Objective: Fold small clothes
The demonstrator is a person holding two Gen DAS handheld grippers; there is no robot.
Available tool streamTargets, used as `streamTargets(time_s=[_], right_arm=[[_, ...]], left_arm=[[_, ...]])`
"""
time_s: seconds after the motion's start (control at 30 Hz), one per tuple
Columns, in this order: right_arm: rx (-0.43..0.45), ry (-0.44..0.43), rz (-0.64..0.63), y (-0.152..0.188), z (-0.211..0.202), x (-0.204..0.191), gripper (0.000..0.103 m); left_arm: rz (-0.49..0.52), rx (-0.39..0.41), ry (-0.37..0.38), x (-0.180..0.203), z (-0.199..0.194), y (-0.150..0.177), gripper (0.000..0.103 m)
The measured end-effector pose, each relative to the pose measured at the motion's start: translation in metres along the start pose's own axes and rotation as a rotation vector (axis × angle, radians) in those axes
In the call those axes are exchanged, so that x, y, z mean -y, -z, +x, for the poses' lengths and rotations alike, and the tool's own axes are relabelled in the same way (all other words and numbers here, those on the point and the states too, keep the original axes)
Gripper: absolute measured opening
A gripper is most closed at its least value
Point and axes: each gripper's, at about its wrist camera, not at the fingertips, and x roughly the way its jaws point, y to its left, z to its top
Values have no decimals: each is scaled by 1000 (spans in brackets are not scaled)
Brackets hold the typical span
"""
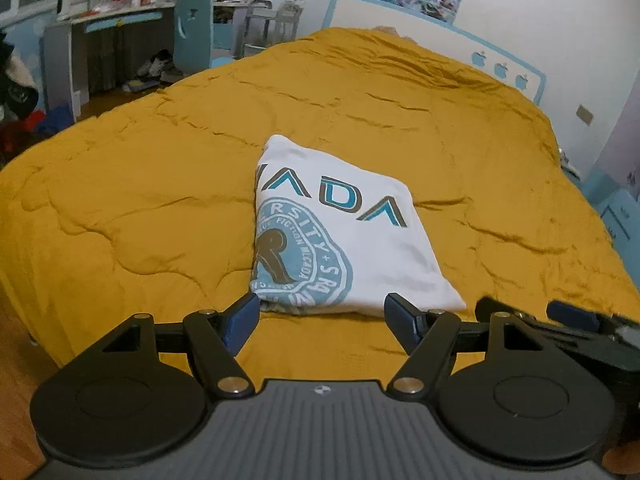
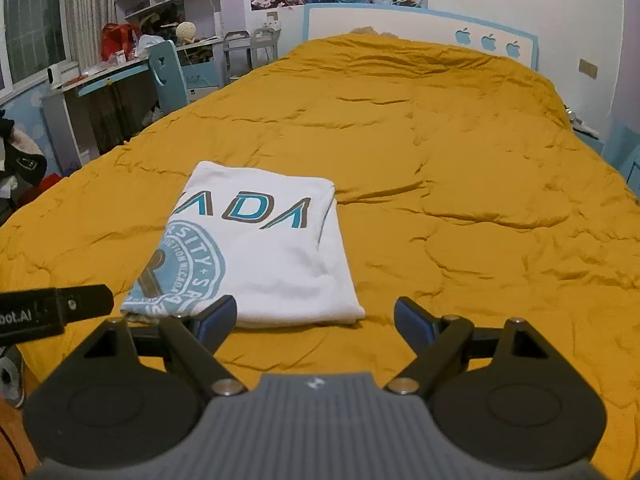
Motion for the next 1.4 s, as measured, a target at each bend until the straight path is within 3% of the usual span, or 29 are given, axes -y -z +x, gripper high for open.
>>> streamTargets(time_s=[0.3, 0.93, 1.13, 1.4], right_arm=[[-5, -3, -13, 2, -10, -7, 82], [-46, 0, -18, 7, -8, -12, 82], [-43, 5, -11, 8, -9, -10, 82], [-65, 13, -11, 9, -5, -10, 82]], left_arm=[[10, -22, 29, 4, -5, 8, 86], [16, -45, -11, -2, -4, 12, 84], [-12, -72, 32, -5, 0, 12, 84], [-21, -94, 20, -5, 2, 15, 84]])
